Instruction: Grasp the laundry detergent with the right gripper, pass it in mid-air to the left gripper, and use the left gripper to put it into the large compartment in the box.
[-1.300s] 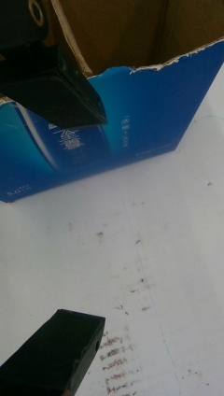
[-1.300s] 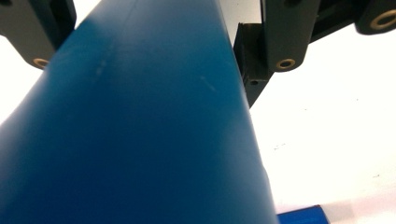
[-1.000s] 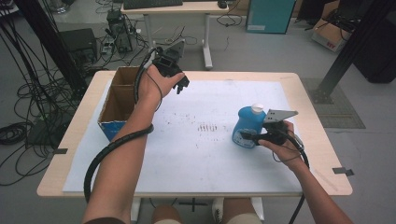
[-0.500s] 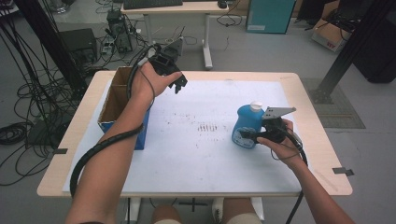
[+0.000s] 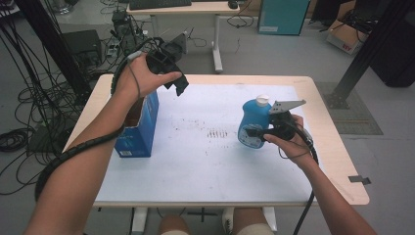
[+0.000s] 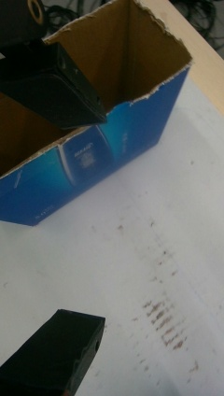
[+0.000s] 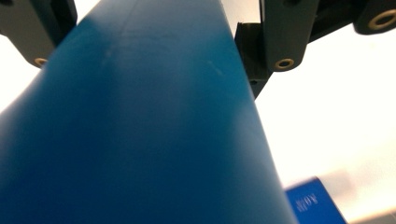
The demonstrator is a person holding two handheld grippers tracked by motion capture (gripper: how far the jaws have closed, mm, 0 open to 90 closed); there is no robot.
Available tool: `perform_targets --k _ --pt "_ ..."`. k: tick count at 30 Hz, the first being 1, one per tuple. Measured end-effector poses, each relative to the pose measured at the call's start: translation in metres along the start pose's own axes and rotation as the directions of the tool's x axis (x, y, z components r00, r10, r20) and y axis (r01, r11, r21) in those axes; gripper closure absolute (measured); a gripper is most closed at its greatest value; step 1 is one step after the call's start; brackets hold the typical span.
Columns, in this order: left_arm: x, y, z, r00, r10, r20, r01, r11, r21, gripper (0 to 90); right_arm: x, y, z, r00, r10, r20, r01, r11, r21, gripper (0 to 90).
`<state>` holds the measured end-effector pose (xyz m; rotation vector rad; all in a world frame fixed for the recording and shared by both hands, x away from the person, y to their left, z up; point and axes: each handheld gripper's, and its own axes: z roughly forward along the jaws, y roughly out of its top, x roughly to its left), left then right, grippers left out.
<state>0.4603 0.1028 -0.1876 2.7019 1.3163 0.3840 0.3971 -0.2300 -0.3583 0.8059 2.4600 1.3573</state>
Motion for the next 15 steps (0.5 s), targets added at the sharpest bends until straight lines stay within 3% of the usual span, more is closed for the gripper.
perform_targets --k 3,6,7,11,12,15 --pt "-0.009 -0.007 -0.005 0.9952 0.098 -0.003 -0.098 0.9952 0.011 4.8 0.007 0.018 0.006 0.9995 -0.007 -0.031 0.007 1.0 -0.008 42.6" --pt "-0.016 -0.013 -0.007 0.9876 0.155 0.023 -0.156 0.9878 0.009 4.8 0.012 0.032 0.012 0.9988 -0.02 -0.045 0.02 1.0 -0.003 42.6" --pt "-0.016 -0.013 -0.007 0.9876 0.155 0.023 -0.156 0.9878 0.009 4.9 0.012 0.032 0.012 0.9988 -0.02 -0.045 0.02 1.0 -0.003 42.6" --pt "-0.021 -0.019 -0.01 0.9741 0.224 0.033 -0.224 0.9744 0.014 4.8 0.015 0.046 0.024 0.9973 -0.02 -0.071 0.02 1.0 0.004 42.6" --pt "-0.022 -0.02 -0.012 0.9684 0.247 0.033 -0.248 0.9687 0.012 4.7 0.017 0.052 0.029 0.9968 -0.024 -0.076 0.024 1.0 0.009 42.6" --pt "-0.023 -0.021 -0.013 0.9628 0.268 0.033 -0.269 0.9631 0.014 4.7 0.019 0.058 0.036 0.9961 -0.03 -0.083 0.031 0.999 0.016 42.6"
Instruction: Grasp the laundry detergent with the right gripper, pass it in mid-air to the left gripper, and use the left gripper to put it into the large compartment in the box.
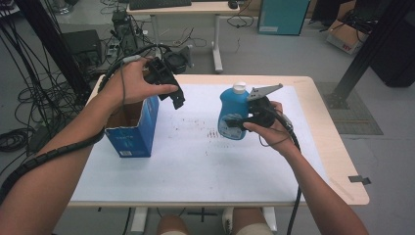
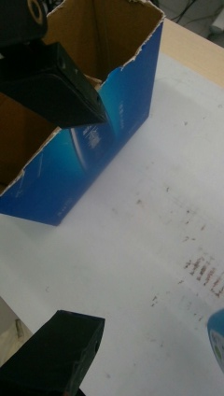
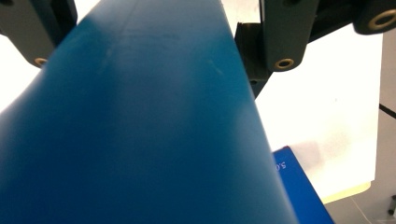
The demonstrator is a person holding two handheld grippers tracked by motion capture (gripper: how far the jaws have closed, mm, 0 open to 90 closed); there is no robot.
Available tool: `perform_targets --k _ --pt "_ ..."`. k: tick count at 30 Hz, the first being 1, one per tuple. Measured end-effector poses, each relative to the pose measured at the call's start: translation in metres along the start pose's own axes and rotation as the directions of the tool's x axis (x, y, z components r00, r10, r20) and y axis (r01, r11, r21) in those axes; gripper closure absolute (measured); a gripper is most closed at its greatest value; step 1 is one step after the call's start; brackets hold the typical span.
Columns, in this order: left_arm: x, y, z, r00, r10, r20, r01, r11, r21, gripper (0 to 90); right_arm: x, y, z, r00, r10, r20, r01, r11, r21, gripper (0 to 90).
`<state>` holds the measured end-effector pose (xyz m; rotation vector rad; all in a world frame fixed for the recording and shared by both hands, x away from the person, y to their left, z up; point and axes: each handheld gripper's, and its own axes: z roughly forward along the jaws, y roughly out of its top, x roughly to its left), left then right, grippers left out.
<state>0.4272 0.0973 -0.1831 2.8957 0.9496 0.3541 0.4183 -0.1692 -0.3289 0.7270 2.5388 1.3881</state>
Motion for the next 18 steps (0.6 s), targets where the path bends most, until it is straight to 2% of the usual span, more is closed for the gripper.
perform_targets --k 1,2,6,9,10,11,12,14,16,18 --pt "0.0 0.0 -0.002 0.9997 0.023 -0.002 -0.023 0.9997 0.001 4.8 0.0 0.006 0.007 1.0 -0.001 -0.008 0.001 1.0 0.0 42.6" --pt "0.0 0.0 -0.002 0.9997 0.023 -0.002 -0.023 0.9997 0.001 4.8 0.0 0.006 0.007 1.0 -0.001 -0.008 0.001 1.0 0.0 42.6" --pt "0.003 0.003 -0.008 0.9975 0.071 0.006 -0.071 0.9974 -0.009 4.8 0.004 0.023 0.026 0.9994 -0.017 -0.03 0.018 1.0 0.011 42.6" --pt "0.005 0.004 -0.011 0.9963 0.085 0.016 -0.084 0.9963 -0.017 4.8 0.004 0.029 0.033 0.9985 -0.032 -0.045 0.032 0.999 0.01 42.6" --pt "0.007 0.005 -0.012 0.9954 0.09 0.032 -0.09 0.9957 -0.022 4.7 0.007 0.037 0.042 0.9973 -0.048 -0.057 0.048 0.999 0.009 42.6" --pt "0.008 0.006 -0.014 0.9943 0.095 0.05 -0.093 0.9951 -0.032 4.7 0.007 0.037 0.042 0.9973 -0.048 -0.057 0.048 0.999 0.009 42.6" --pt "0.008 0.007 -0.017 0.9909 0.12 0.06 -0.118 0.9921 -0.042 4.7 0.009 0.042 0.048 0.9954 -0.062 -0.073 0.062 0.998 0.004 42.5" --pt "0.008 0.007 -0.018 0.9889 0.136 0.06 -0.133 0.99 -0.048 4.7 0.01 0.045 0.052 0.9937 -0.073 -0.085 0.073 0.997 0.002 42.6" --pt "0.007 0.009 -0.022 0.982 0.173 0.076 -0.168 0.9836 -0.065 4.8 0.014 0.051 0.061 0.9878 -0.11 -0.11 0.109 0.994 -0.012 42.6" --pt "0.005 0.009 -0.022 0.9803 0.178 0.085 -0.173 0.983 -0.06 4.9 0.016 0.053 0.063 0.986 -0.115 -0.12 0.115 0.993 -0.014 42.5"
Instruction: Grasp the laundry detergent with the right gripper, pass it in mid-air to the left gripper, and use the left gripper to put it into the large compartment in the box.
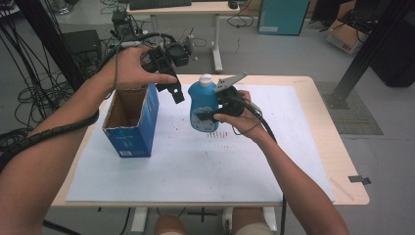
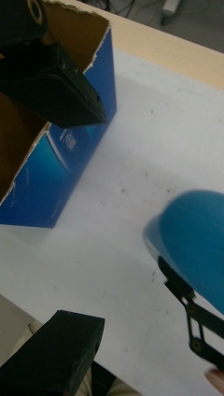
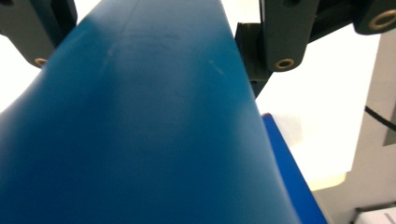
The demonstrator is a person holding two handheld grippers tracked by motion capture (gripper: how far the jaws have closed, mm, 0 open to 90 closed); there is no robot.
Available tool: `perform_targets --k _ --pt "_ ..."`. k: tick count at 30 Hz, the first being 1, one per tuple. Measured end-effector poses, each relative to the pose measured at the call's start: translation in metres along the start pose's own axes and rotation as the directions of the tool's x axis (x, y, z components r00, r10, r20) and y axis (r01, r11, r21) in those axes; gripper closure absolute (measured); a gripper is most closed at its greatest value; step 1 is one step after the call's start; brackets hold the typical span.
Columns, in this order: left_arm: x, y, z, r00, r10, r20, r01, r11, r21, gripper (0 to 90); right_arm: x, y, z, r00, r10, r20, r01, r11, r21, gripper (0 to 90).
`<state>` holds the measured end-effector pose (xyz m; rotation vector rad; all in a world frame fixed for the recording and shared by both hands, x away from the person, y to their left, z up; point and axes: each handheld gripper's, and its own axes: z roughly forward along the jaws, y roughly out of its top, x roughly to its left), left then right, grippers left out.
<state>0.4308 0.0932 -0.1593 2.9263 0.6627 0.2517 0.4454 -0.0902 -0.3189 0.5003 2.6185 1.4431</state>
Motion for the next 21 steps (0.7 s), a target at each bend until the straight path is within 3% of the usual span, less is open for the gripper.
perform_targets --k 1,4,12,17,18,19,20,21 --pt "-0.001 0.002 -0.002 0.9995 0.029 0.011 -0.029 0.9995 0.012 4.9 0.002 0.004 0.006 0.9995 -0.023 -0.02 0.023 1.0 -0.006 42.6" --pt "-0.003 0.005 -0.005 0.9978 0.061 0.025 -0.062 0.9979 0.021 5.0 0.005 0.009 0.013 0.9975 -0.048 -0.051 0.047 0.999 -0.024 42.6" --pt "-0.007 0.008 -0.006 0.9921 0.114 0.053 -0.117 0.9915 0.057 5.0 0.012 0.017 0.03 0.9886 -0.099 -0.114 0.098 0.995 -0.008 42.5" --pt "-0.011 0.008 0.0 0.9901 0.112 0.085 -0.118 0.9909 0.066 4.9 0.016 0.023 0.032 0.9811 -0.135 -0.138 0.135 0.991 -0.013 42.5" --pt "-0.01 0.009 0.0 0.9853 0.148 0.086 -0.155 0.9841 0.087 4.8 0.017 0.025 0.032 0.9784 -0.146 -0.146 0.146 0.989 -0.014 42.5" --pt "-0.012 0.009 0.003 0.9877 0.127 0.092 -0.133 0.9888 0.068 4.8 0.018 0.026 0.032 0.9768 -0.151 -0.151 0.151 0.988 -0.014 42.5" --pt "-0.011 0.01 0.003 0.9831 0.156 0.096 -0.164 0.9825 0.087 4.8 0.02 0.027 0.032 0.9739 -0.164 -0.157 0.163 0.986 -0.02 42.5" --pt "-0.012 0.01 0.004 0.9833 0.156 0.093 -0.164 0.9828 0.085 4.8 0.021 0.028 0.032 0.972 -0.172 -0.161 0.17 0.985 -0.022 42.5"
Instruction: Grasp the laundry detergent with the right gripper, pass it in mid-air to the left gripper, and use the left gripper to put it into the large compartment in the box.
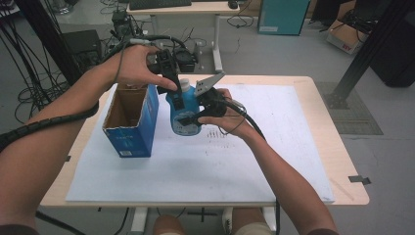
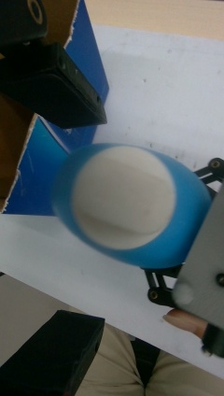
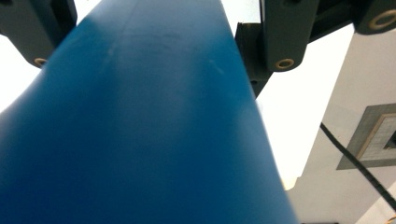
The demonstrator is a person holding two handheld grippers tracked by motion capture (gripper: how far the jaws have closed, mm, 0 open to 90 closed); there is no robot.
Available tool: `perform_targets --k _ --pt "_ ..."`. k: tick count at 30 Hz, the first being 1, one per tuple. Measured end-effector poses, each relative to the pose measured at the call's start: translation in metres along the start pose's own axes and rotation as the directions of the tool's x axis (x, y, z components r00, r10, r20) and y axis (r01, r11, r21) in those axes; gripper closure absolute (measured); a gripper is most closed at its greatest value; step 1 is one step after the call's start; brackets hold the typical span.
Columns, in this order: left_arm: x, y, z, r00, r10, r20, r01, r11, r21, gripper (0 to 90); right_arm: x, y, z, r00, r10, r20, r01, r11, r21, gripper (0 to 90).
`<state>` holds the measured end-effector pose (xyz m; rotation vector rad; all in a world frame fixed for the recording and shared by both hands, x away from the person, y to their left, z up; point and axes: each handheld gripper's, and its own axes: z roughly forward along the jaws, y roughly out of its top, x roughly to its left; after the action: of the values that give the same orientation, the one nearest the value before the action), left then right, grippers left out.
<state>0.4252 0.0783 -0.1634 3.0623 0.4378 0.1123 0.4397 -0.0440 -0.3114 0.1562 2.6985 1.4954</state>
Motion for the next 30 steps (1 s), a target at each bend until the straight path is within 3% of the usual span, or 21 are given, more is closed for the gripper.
perform_targets --k 7,9,17,19,22,23,25,27,28,30 --pt "-0.004 0.004 0.007 0.9995 0.028 0.015 -0.028 0.9996 -0.007 4.8 0.008 0.004 -0.001 0.9992 -0.026 -0.032 0.026 1.0 -0.002 42.5" --pt "-0.005 0.005 0.009 0.9989 0.037 0.027 -0.037 0.9993 0.0 4.9 0.009 0.005 -0.001 0.9976 -0.064 -0.025 0.064 0.998 0.0 42.5" --pt "-0.009 0.007 0.009 0.9981 0.058 0.024 -0.058 0.9983 -0.001 4.9 0.012 0.007 -0.004 0.9962 -0.083 -0.025 0.083 0.997 -0.002 42.4" --pt "-0.009 0.008 0.009 0.9976 0.063 0.03 -0.063 0.9978 0.018 4.9 0.011 0.008 -0.005 0.9939 -0.108 -0.022 0.108 0.994 -0.005 42.4" --pt "-0.008 0.008 0.009 0.9965 0.079 0.028 -0.08 0.9963 0.033 4.9 0.012 0.009 -0.007 0.9947 -0.1 -0.023 0.1 0.995 -0.008 42.4" --pt "-0.01 0.009 0.01 0.9978 0.059 0.029 -0.059 0.9981 0.017 4.9 0.013 0.009 -0.007 0.9942 -0.106 -0.021 0.105 0.994 -0.012 42.4" --pt "-0.01 0.009 0.011 0.9978 0.061 0.028 -0.061 0.9979 0.02 4.9 0.014 0.009 -0.007 0.9943 -0.105 -0.021 0.104 0.994 -0.011 42.4" --pt "-0.01 0.01 0.01 0.9959 0.084 0.032 -0.085 0.9955 0.04 4.9 0.015 0.009 -0.007 0.9952 -0.096 -0.022 0.095 0.995 -0.012 42.4" --pt "-0.016 0.009 0.015 0.9993 0.0 0.037 0.001 0.9997 -0.023 5.0 0.016 0.009 -0.008 0.9957 -0.091 -0.021 0.09 0.996 -0.012 42.4" --pt "-0.016 0.01 0.015 0.9989 -0.005 0.047 0.006 0.9996 -0.028 5.0 0.016 0.009 -0.007 0.9956 -0.09 -0.025 0.09 0.996 -0.015 42.4"
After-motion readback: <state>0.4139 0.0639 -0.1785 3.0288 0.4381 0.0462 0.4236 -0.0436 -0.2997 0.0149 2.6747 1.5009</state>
